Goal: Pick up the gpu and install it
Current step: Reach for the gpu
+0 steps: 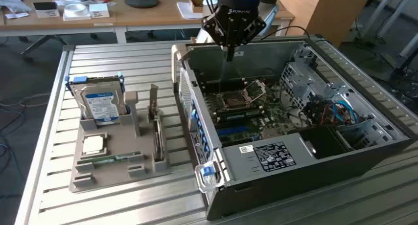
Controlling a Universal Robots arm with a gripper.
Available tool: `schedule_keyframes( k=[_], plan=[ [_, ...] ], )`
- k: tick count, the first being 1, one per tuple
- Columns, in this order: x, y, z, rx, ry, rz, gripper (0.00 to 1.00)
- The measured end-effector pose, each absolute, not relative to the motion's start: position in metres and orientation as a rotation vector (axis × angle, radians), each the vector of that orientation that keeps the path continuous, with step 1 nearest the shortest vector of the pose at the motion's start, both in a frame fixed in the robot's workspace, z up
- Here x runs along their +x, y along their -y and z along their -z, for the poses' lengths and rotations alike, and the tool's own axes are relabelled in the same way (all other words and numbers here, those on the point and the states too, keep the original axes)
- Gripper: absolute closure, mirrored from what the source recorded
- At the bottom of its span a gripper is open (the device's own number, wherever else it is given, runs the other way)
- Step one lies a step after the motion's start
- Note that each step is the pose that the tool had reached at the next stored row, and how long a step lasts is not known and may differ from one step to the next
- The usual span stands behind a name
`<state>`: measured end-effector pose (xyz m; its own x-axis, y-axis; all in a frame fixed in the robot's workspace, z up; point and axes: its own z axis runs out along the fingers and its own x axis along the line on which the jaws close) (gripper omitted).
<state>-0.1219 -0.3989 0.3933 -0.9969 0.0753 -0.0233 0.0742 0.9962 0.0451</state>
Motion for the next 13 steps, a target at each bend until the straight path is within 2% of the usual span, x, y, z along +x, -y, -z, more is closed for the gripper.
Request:
schedule_keyframes(
  k=[13],
  plan=[
    [-0.1232,0.3986,-0.3932,0.117,-3.114,-0.069,0.89]
  ],
)
